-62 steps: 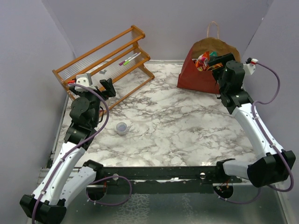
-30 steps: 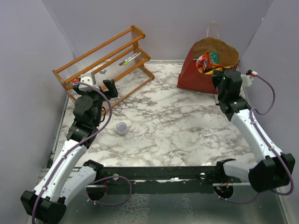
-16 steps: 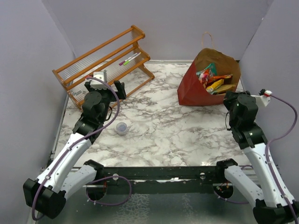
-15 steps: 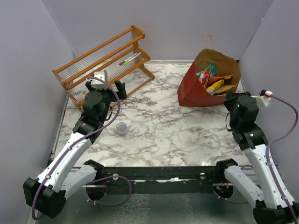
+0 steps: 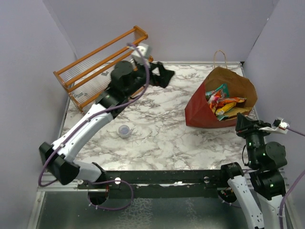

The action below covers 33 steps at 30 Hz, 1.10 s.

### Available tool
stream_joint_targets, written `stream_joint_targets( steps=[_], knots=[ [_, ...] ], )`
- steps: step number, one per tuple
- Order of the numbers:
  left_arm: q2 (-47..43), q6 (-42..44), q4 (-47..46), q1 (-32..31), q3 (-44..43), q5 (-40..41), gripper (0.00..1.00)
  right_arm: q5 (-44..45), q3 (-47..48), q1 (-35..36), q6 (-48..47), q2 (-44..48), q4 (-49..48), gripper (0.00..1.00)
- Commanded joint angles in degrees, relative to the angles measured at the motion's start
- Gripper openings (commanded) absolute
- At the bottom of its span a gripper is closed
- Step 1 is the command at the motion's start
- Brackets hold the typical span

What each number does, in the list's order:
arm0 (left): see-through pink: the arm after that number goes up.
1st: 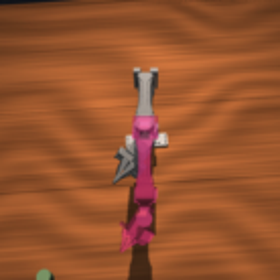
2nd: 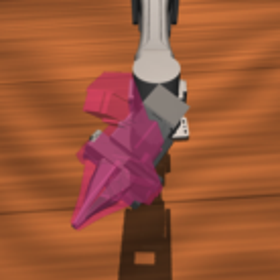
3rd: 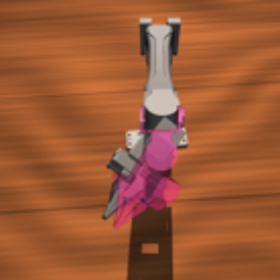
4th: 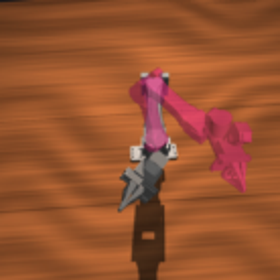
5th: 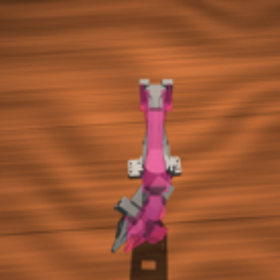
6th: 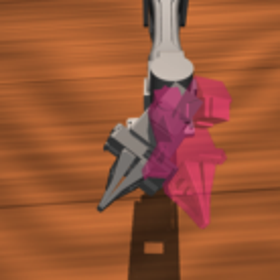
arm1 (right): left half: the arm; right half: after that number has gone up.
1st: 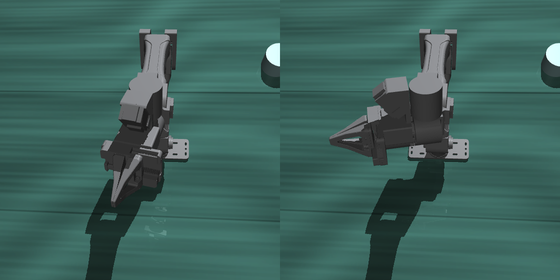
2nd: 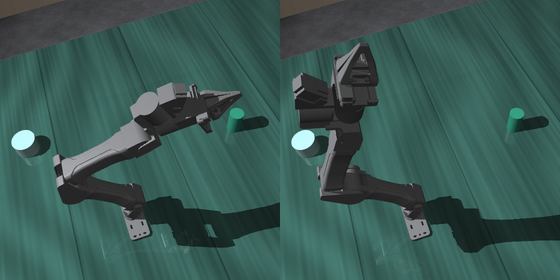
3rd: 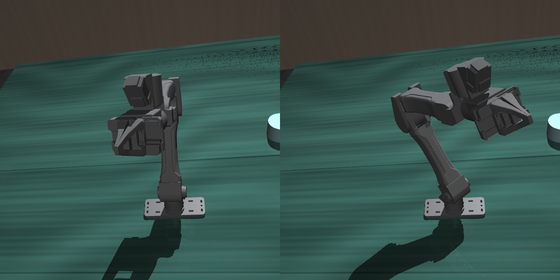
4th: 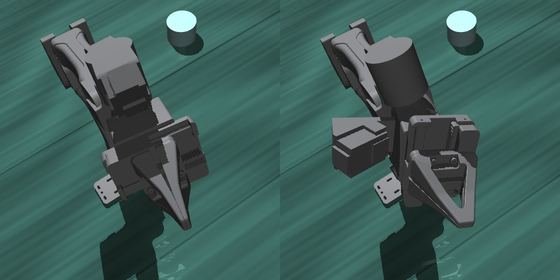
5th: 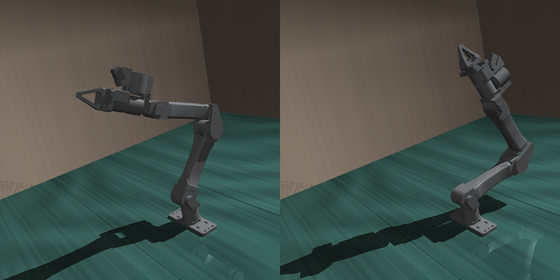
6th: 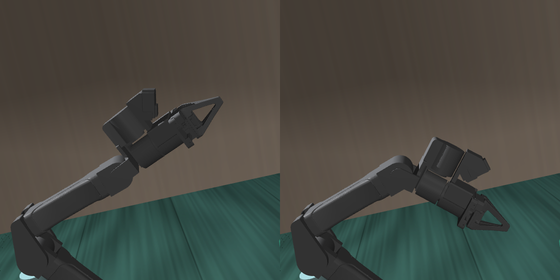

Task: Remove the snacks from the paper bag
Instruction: Move the paper bag to the center of the board, then take out the snack from the paper bag.

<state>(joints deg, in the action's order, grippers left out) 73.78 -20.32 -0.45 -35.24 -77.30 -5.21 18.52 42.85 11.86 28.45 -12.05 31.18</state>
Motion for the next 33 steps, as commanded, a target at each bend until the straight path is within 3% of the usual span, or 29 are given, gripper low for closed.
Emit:
stream_joint_targets(
  steps=[1, 8, 14, 20, 26, 33],
  knots=[
    [10.8, 1.2, 7.4, -10.9, -13.3, -0.5, 0.99, -4.0, -0.7, -0.4, -4.7, 3.9, -2.9, 0.17],
    [31.3, 9.6, 19.9, -23.2, -39.3, 8.6, 0.99, 2.9, 0.4, -0.3, -2.1, 1.1, 0.4, 0.16],
    [49.6, 12.1, 34.6, -24.0, -66.5, 11.6, 0.99, 3.0, 0.4, -0.2, -2.8, 3.3, 0.3, 0.16],
    [53.2, 12.0, 29.7, -24.2, -64.3, 13.1, 0.99, 3.0, 0.0, -0.1, -2.5, 4.9, -0.2, 0.15],
    [58.4, 13.0, 28.8, -24.2, -67.3, 14.6, 0.98, 2.0, 0.0, 0.5, -2.6, 5.1, -0.4, 0.15],
    [59.0, 12.7, 27.6, -25.2, -66.3, 15.2, 0.93, -6.4, 2.8, 0.5, -1.9, 3.8, 0.2, 0.12]
  ],
)
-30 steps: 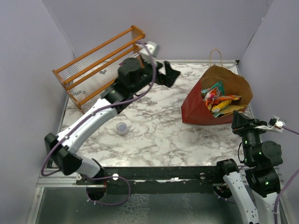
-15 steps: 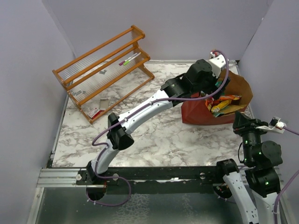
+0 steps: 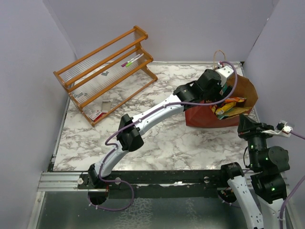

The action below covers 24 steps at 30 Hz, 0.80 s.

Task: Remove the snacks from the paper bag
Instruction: Take out the snack from the paper bag.

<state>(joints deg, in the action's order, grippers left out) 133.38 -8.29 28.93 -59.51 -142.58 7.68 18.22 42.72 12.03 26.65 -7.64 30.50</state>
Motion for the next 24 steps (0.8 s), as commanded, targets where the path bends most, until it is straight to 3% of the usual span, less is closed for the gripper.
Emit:
stream_joint_targets(
  steps=[1, 8, 13, 19, 24],
  knots=[
    [-0.8, 0.7, -2.1, -0.9, -0.7, 2.3, 0.93, -6.6, 3.6, 0.4, -0.1, -0.7, 1.1, 0.11],
    [-2.0, 1.9, -3.2, -3.0, 2.5, 3.1, 0.91, -13.9, 7.3, 0.4, -1.3, 0.4, 0.5, 0.10],
    [-2.3, 3.5, -3.2, -4.7, 3.7, 4.1, 0.88, -12.9, 8.1, 0.3, -1.1, 2.0, 3.0, 0.11],
    [-2.5, 5.2, -3.0, -4.6, 3.1, 9.0, 0.86, -6.2, 13.1, 0.3, -5.3, -1.9, 3.5, 0.43],
    [-8.1, 5.7, -2.5, -4.5, 1.9, 4.0, 0.99, -2.2, 19.3, 0.4, -11.5, -9.7, 0.3, 0.47]
  ],
)
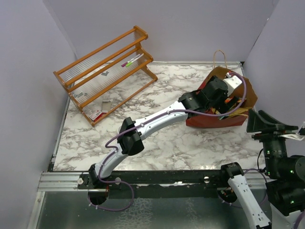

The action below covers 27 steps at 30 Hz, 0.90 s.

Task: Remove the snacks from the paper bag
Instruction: Take out the snack from the paper bag.

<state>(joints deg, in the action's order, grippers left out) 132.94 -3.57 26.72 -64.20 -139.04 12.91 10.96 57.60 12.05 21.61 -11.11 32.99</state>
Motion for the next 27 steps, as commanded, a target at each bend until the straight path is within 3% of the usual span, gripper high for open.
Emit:
stream_joint_targets(
  steps=[1, 9, 13, 17, 23, 27],
  knots=[
    [-9.4, 1.4, -0.4, 0.2, -1.2, -1.3, 0.99, 5.7, 5.9, 0.3, -7.1, -8.0, -2.7, 0.47],
    [-27.2, 5.2, -0.8, 2.0, 13.9, 4.1, 0.99, 8.8, 12.9, 0.3, -7.3, -21.4, -6.1, 0.49],
    [-37.2, 7.5, -4.3, 3.3, 24.8, 9.9, 0.99, 6.8, 16.1, 0.3, -7.5, -31.4, -5.9, 0.62],
    [-46.4, 4.3, -4.6, 9.4, 34.9, 7.9, 0.99, 3.7, 20.4, 0.3, -6.9, -42.4, -2.2, 0.71],
    [-59.2, 3.6, -10.7, 17.4, 55.0, 8.9, 0.99, 6.3, 22.7, 0.3, -1.7, -55.8, 2.6, 0.85],
    [-63.8, 4.5, -13.5, 20.0, 64.2, 11.8, 0.99, 8.4, 20.1, 0.3, 1.3, -59.9, 1.3, 0.86]
  ],
)
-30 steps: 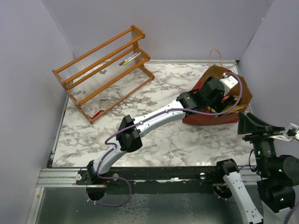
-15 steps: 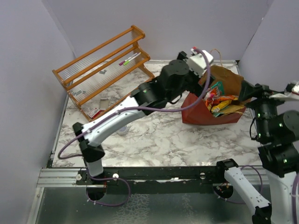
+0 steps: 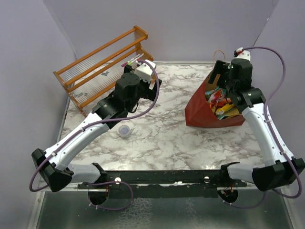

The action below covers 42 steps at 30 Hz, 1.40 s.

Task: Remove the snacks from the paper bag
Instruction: Take out the snack from the paper bag.

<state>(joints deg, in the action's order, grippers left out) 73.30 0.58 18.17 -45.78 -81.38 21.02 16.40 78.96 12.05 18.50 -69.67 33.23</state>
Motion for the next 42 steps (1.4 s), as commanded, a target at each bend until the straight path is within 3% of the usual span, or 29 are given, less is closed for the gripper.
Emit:
stream_joint_targets(
  steps=[1, 6, 11, 15, 21, 26, 31, 36, 42],
  knots=[
    [-5.0, 0.9, -5.9, 1.9, 8.5, 4.6, 0.99, 4.1, -2.0, 0.2, 5.4, -1.9, 1.2, 0.86],
    [-8.5, 1.9, -12.2, 3.5, 17.9, 8.3, 0.99, 3.0, -6.4, -0.1, 8.9, -1.9, -1.1, 0.77],
    [-9.9, 0.6, -12.3, 3.5, 18.6, 7.1, 0.99, 7.3, -9.9, -0.1, 11.3, -1.6, -0.8, 0.67],
    [-11.2, -0.4, -12.6, 3.6, 19.6, 6.3, 0.99, 9.6, -11.6, -0.3, 8.9, -0.4, -2.5, 0.66],
    [-11.4, -1.2, -12.3, 4.0, 19.4, 4.8, 0.99, 2.7, -13.7, -0.3, 10.2, -2.0, -3.5, 0.63],
    [-11.1, -1.3, -12.4, 4.5, 19.5, 4.9, 0.99, -0.6, -15.0, -0.3, 13.5, -1.7, -4.6, 0.47],
    [-11.1, -1.5, -12.3, 4.7, 19.6, 4.9, 0.99, 7.1, -14.9, -0.3, 15.2, 0.0, -3.8, 0.07],
    [-10.9, -1.6, -12.3, 4.8, 19.6, 5.1, 0.99, 13.1, -10.2, -0.3, 11.0, 5.5, -7.7, 0.02],
    [-10.7, -2.0, -12.7, 5.4, 20.0, 5.5, 0.99, 11.4, -10.2, -0.3, 3.1, 13.1, -19.1, 0.02]
  ],
)
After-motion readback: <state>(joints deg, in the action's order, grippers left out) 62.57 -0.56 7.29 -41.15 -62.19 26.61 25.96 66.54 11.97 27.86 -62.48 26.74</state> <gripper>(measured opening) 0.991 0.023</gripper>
